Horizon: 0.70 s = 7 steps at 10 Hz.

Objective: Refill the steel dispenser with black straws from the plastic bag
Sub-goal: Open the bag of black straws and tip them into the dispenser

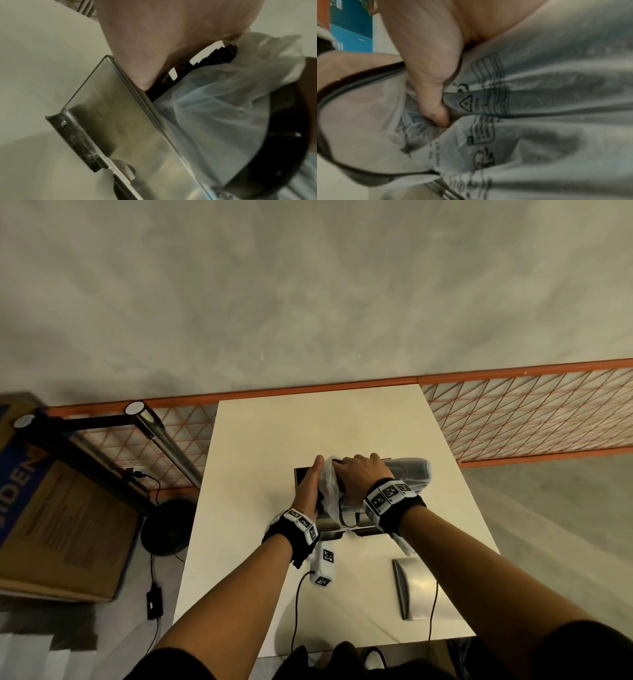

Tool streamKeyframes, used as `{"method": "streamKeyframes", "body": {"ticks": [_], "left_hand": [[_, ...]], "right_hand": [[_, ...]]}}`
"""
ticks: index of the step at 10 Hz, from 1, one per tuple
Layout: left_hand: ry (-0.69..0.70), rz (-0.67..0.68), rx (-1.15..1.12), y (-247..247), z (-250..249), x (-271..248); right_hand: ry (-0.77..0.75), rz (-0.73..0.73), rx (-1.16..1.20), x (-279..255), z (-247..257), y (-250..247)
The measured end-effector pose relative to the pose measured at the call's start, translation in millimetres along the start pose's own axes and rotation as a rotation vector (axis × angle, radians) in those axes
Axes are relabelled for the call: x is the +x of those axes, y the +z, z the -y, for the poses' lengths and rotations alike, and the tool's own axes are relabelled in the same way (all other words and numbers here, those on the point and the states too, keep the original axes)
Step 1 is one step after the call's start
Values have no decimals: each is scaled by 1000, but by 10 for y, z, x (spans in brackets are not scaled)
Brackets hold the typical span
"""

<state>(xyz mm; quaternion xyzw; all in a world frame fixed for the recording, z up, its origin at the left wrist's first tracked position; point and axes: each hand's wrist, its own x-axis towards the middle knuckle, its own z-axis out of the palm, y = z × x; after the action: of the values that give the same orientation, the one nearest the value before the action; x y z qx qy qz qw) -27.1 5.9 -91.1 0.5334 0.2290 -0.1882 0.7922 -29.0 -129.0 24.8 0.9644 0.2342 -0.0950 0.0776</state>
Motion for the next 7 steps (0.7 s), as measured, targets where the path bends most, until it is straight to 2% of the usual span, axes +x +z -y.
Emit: {"method": "streamKeyframes", "body": {"ticks": [2, 3, 4, 5, 6, 7], "left_hand": [[36, 41, 18, 77, -25, -9], [67, -22, 105, -16, 99, 231], [16, -49, 239, -80, 195, 315], [22, -58, 362, -18, 115, 124], [45, -43, 371, -4, 169, 120], [-101, 15, 149, 10, 43, 124]], "right_hand": [[-5, -33, 14, -8, 38, 23], [-8, -90, 47, -113, -85, -34], [50, -217, 108, -311, -322, -150], [246, -375, 238, -469, -633, -153], [468, -448, 617, -576, -834, 36], [623, -428, 1091, -604, -860, 315]]}}
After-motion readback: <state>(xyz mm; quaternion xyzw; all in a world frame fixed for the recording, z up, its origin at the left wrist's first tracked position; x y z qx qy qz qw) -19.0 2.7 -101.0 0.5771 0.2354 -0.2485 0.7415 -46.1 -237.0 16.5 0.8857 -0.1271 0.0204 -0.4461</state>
